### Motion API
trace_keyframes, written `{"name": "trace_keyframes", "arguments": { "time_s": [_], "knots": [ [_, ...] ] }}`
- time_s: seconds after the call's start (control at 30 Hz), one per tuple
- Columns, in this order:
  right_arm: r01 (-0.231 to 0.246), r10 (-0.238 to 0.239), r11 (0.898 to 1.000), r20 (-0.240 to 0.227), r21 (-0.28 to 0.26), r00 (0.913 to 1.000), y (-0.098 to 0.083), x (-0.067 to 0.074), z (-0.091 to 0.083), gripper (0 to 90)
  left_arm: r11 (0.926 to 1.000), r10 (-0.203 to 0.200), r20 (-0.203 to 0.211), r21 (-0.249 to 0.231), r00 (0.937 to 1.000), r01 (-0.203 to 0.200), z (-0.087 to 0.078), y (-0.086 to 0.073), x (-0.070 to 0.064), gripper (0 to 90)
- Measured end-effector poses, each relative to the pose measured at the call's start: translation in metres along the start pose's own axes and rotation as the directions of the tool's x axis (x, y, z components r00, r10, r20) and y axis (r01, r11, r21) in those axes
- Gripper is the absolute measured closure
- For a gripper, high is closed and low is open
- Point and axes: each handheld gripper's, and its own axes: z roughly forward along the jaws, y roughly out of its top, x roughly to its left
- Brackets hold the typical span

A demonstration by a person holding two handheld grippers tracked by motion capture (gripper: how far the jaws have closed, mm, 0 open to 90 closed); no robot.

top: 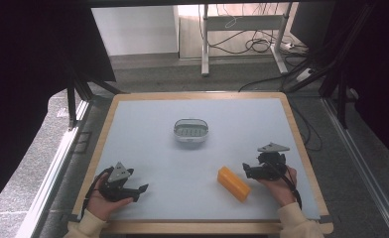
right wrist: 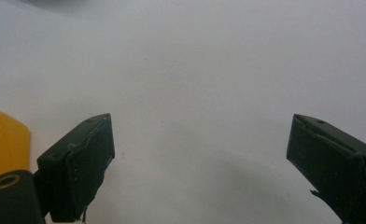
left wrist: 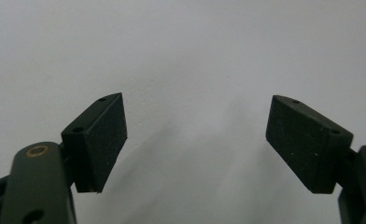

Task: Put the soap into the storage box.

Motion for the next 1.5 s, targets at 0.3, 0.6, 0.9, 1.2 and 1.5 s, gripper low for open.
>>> {"name": "trace_keyframes", "arguments": {
  "time_s": [0.3, 0.6, 0.9, 1.2, 1.5],
  "knots": [
    [-0.044, 0.043, 0.999, -0.074, -0.010, 0.9963, -0.001, -0.009, 0.003, 11.2, 1.0000, -0.006, -0.001, 0.002, 1.0000, 0.006, 0.000, -0.001, 0.002, 20.2],
    [-0.016, 0.016, 1.000, 0.007, -0.005, 0.9999, -0.002, -0.007, -0.002, 13.6, 1.0000, 0.003, 0.000, 0.001, 1.0000, -0.003, -0.001, -0.001, 0.001, 20.2],
    [-0.026, 0.026, 1.000, -0.014, 0.006, 0.9996, 0.001, -0.002, -0.005, 11.8, 0.9997, 0.018, 0.009, 0.018, 0.9998, -0.018, 0.003, -0.001, -0.001, 20.3],
    [-0.008, 0.008, 1.000, -0.021, -0.007, 0.9998, 0.006, 0.001, -0.017, 13.2, 0.9998, 0.012, 0.007, 0.014, 0.9999, -0.012, 0.002, -0.001, -0.002, 20.3],
    [0.004, -0.005, 1.000, -0.046, -0.027, 0.9989, 0.010, 0.001, -0.026, 16.6, 0.9997, 0.014, 0.005, 0.018, 0.9999, -0.014, 0.002, -0.001, -0.001, 20.3]
  ]
}}
